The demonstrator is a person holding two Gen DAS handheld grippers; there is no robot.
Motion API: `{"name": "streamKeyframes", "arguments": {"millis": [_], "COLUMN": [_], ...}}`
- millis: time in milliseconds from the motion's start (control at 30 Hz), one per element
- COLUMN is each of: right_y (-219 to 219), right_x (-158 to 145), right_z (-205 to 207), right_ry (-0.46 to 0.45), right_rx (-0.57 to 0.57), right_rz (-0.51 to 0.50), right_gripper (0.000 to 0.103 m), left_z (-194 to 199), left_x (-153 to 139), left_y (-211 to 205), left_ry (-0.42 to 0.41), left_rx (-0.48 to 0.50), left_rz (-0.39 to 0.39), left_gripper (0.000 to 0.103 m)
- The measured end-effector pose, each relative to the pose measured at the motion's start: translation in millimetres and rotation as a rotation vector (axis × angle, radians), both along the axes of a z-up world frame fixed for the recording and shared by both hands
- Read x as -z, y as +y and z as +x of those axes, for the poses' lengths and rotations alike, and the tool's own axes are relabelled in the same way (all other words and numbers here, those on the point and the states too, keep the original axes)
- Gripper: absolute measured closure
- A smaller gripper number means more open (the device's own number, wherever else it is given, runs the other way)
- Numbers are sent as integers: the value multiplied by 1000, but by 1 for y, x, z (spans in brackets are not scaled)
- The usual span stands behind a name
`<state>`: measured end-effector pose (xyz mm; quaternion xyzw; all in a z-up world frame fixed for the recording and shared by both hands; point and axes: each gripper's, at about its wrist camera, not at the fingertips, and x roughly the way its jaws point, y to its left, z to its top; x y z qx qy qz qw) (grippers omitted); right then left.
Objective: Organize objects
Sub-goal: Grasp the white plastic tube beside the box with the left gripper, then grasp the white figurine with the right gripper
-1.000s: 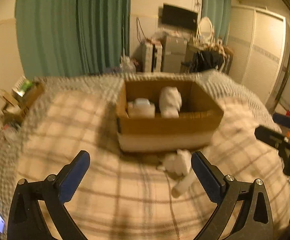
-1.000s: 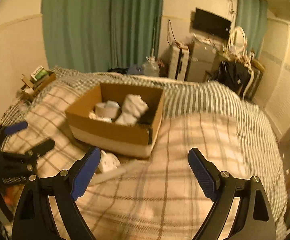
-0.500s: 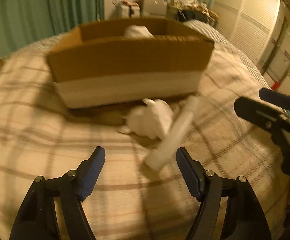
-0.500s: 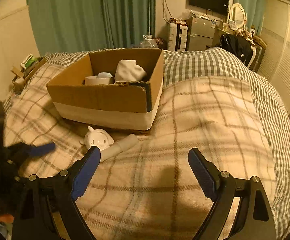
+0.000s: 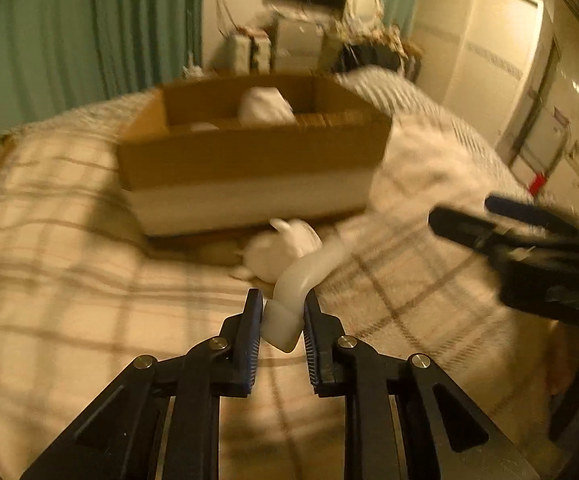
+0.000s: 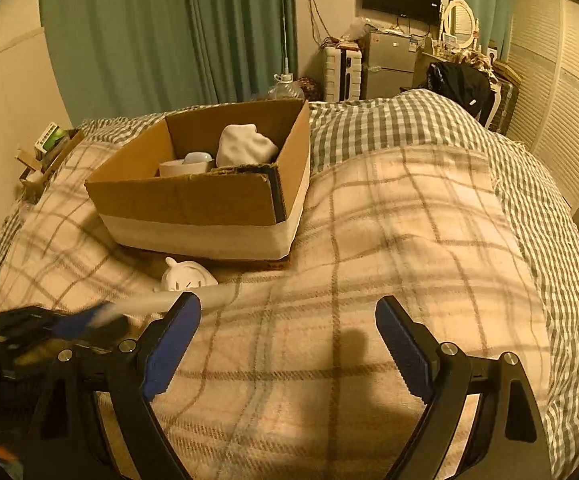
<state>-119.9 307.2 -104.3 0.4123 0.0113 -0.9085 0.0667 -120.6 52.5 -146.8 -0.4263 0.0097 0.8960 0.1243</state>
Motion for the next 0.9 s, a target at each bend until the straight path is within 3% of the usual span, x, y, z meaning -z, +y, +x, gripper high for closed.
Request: {"name": "streamKeyframes", "arguments": {"millis": [167,433,667,900], "right_y": [-15,-65,-97,-103], "right_x": [-5,2,46,67], "right_z": [3,-16,-56,-67], "right_ry": [18,-20,-149,-195], "right_rx": [-39,-169,-224,-238], "right_rz": [32,60,86,70], "right_gripper": [14,14,14,18], "left_z": [10,-11,-17,-21], "left_x": [-33,-33,-5,10], "left_y": [-41,-92,-97,-90], "left_ry": [76,122,55,13], "left_rx": [-125,-311,-310,-275], "left_rz": [19,-55,-35,-40], "left_gripper": [84,84,84,84]}}
